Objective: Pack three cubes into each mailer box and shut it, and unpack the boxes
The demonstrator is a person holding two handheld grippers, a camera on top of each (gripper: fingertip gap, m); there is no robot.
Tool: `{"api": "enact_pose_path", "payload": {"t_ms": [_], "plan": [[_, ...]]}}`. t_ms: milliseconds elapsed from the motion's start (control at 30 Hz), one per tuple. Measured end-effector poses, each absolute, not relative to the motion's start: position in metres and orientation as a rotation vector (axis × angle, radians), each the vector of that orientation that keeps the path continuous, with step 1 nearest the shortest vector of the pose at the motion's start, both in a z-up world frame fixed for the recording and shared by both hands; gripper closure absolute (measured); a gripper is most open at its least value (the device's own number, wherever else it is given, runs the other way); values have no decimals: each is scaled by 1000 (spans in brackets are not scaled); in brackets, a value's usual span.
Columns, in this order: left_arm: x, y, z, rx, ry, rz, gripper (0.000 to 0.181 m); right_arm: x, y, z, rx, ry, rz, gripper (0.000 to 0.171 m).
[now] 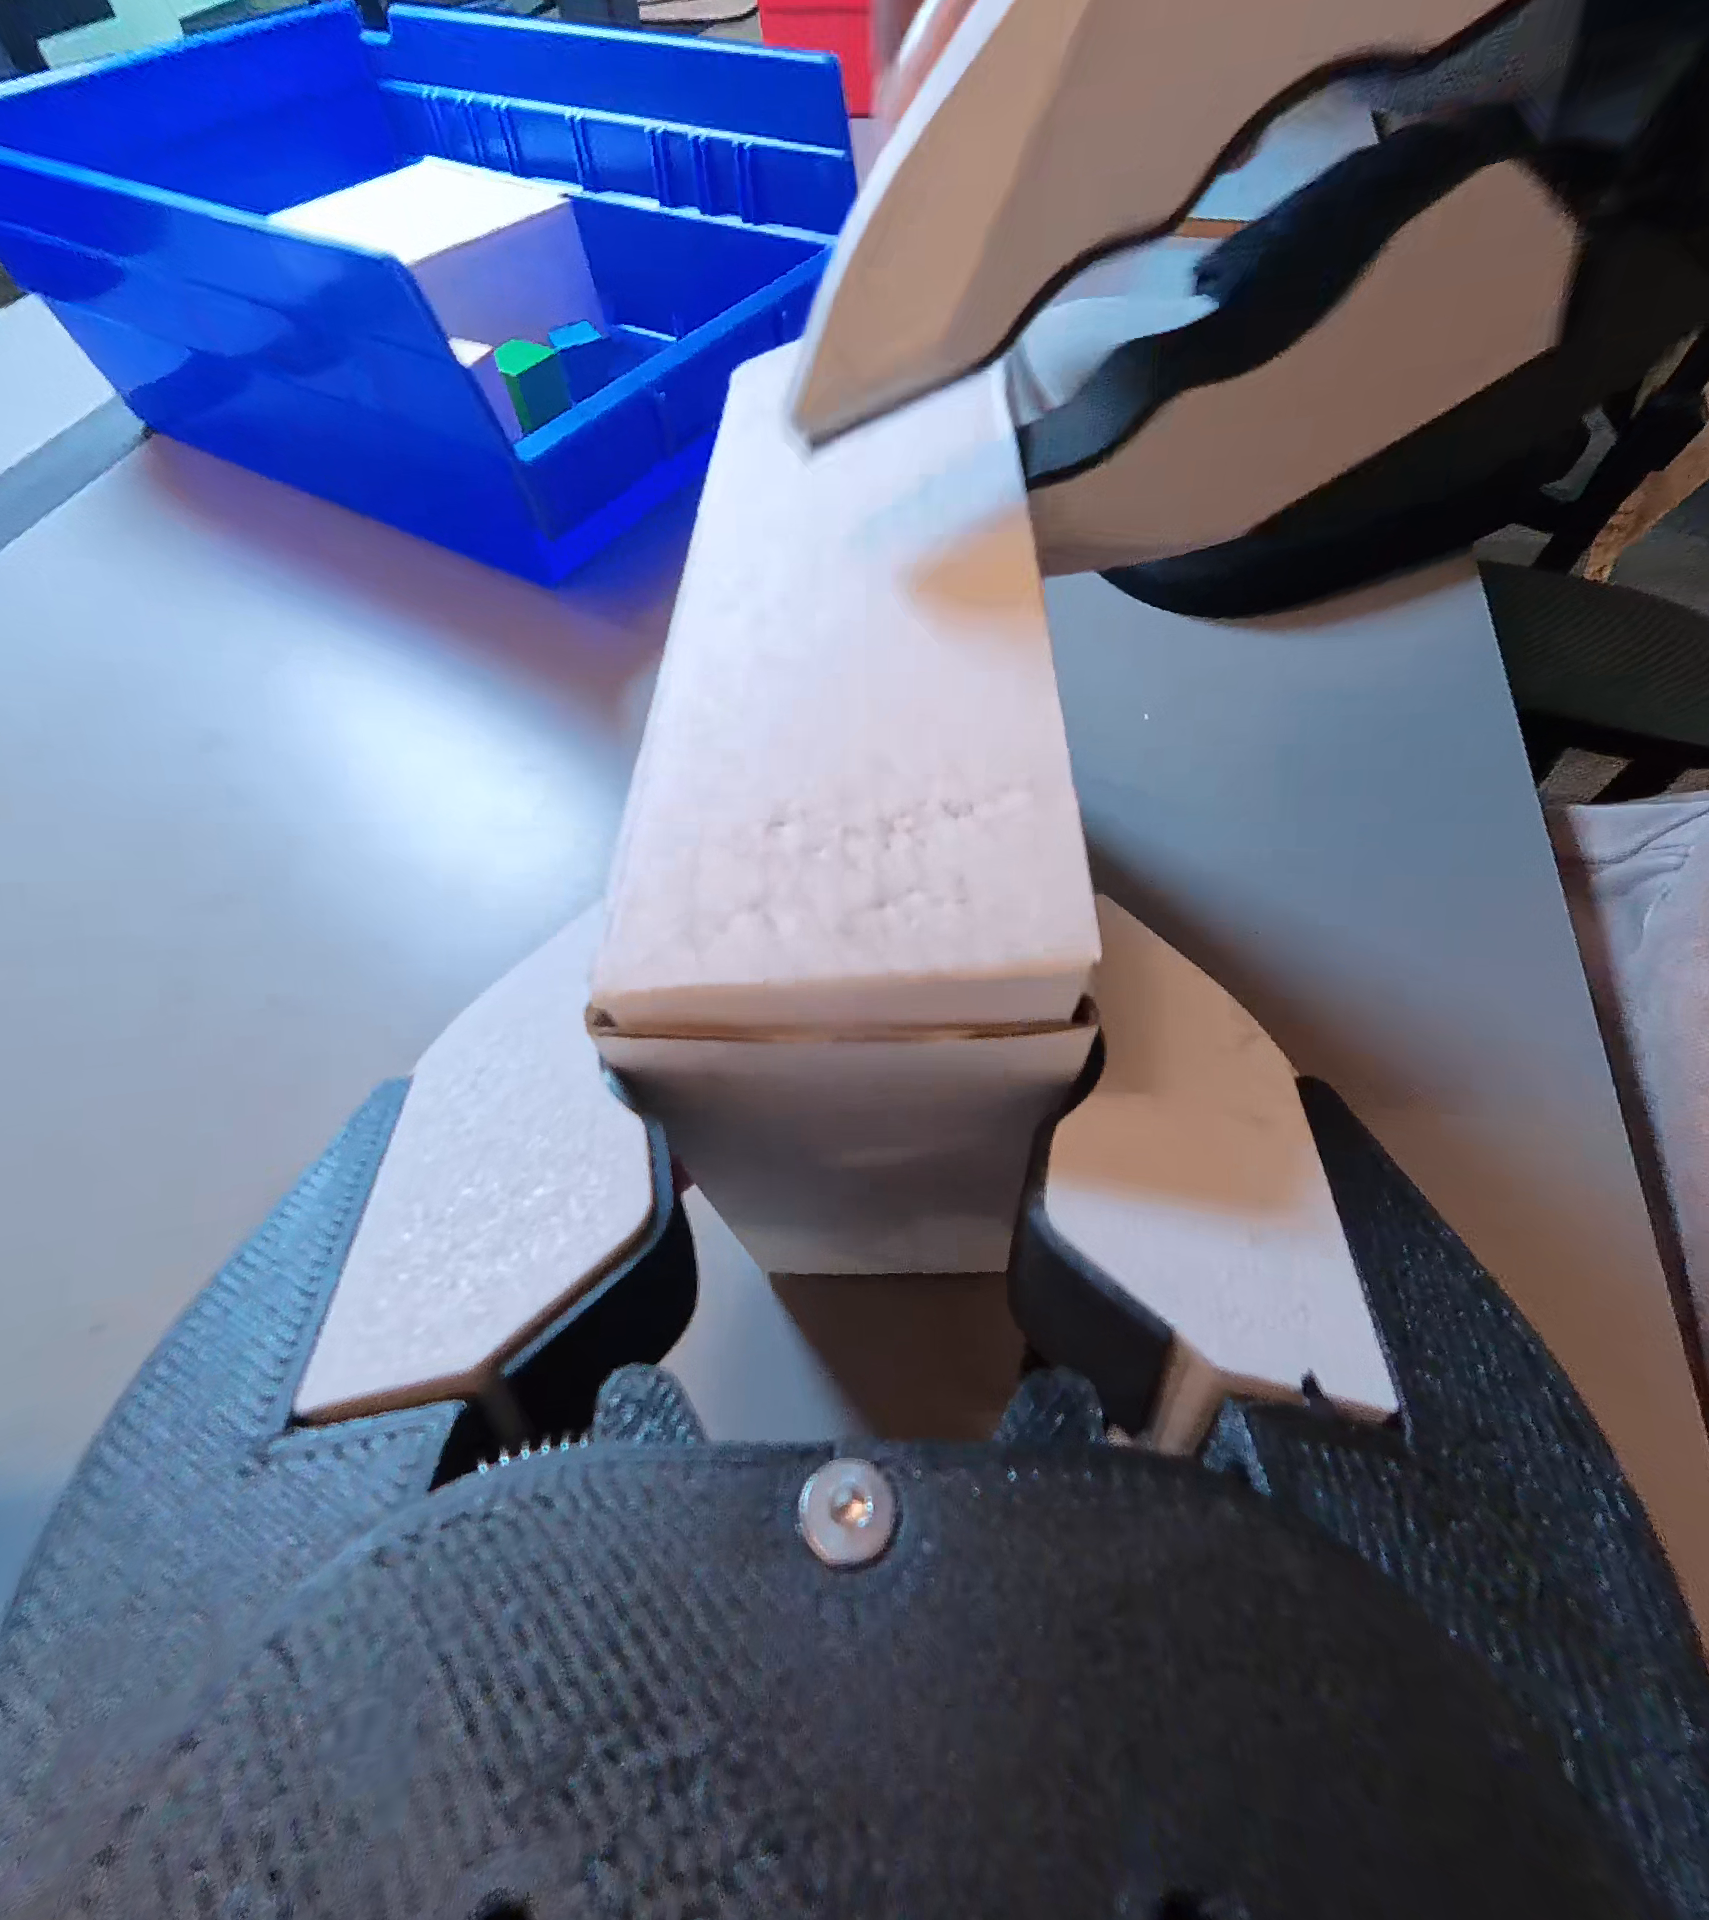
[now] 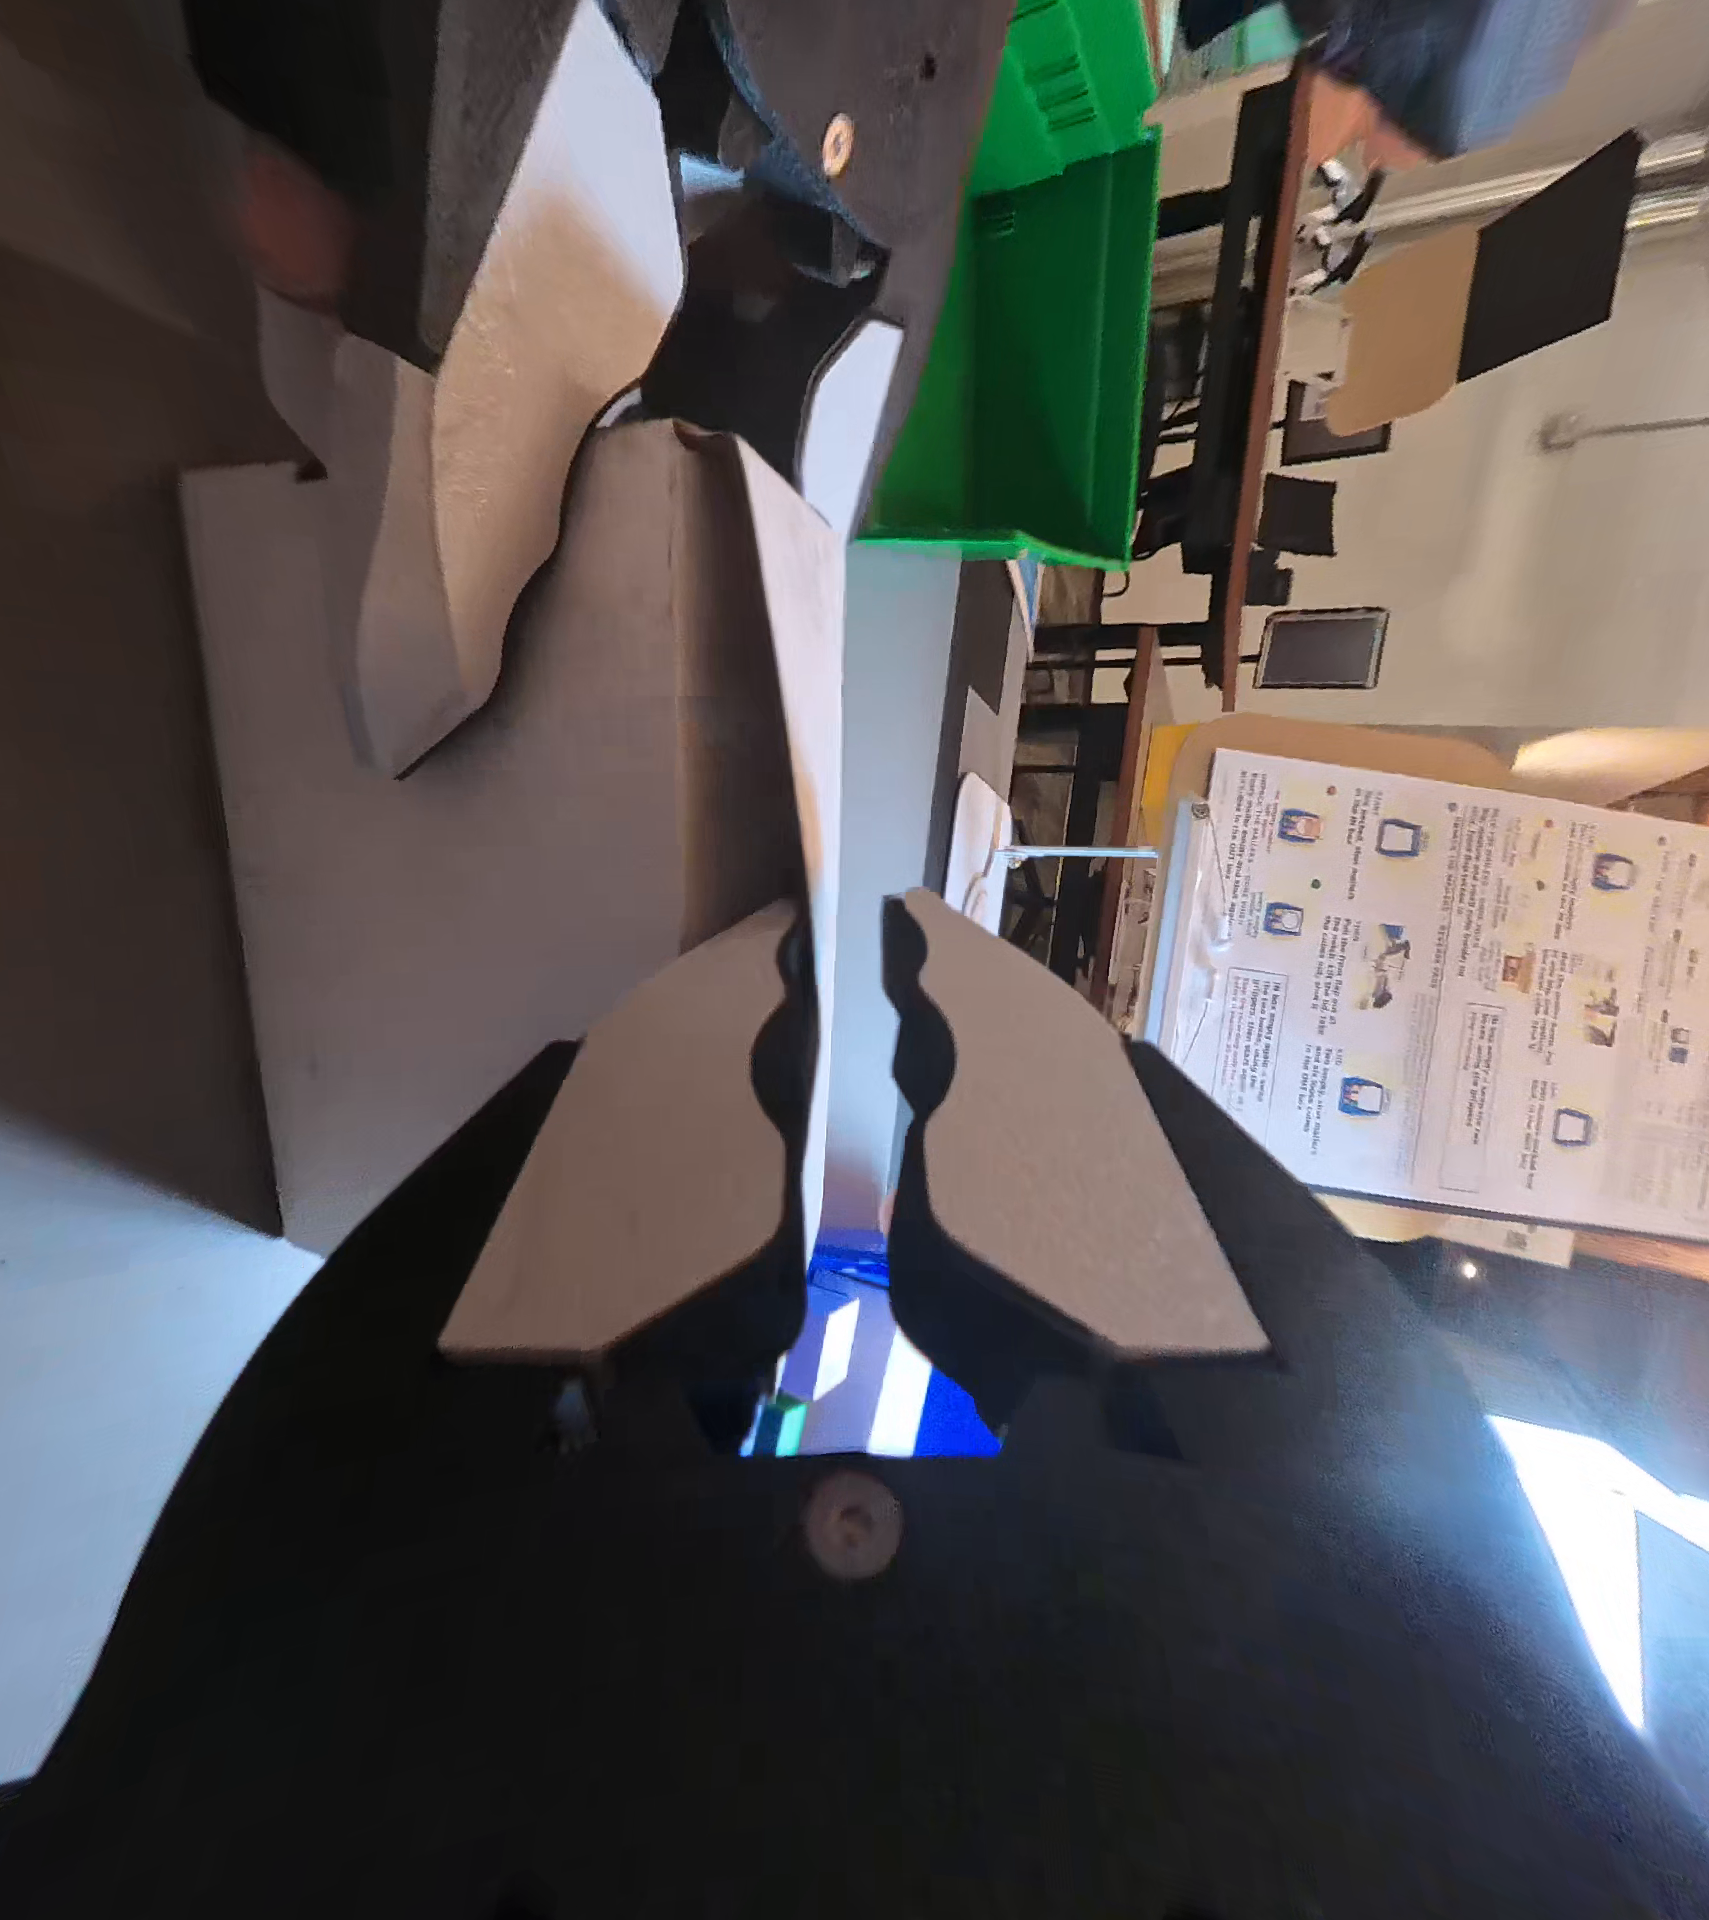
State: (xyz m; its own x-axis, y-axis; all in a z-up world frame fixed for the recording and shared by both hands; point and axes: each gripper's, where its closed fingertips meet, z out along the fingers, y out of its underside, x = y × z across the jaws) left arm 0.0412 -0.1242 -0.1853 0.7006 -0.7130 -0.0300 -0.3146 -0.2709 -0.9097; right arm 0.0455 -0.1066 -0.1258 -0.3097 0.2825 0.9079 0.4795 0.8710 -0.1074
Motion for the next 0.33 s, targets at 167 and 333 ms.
{"api": "enact_pose_path", "payload": {"t_ms": [167,333], "plan": [[39,-124,-187,-1830,890,-360,105,41,-107,-126,-572,-2071,-139,170],[39,-115,-183,-1609,1089,4,104,55,-110,-111,-858,-2428,178,170]]}}
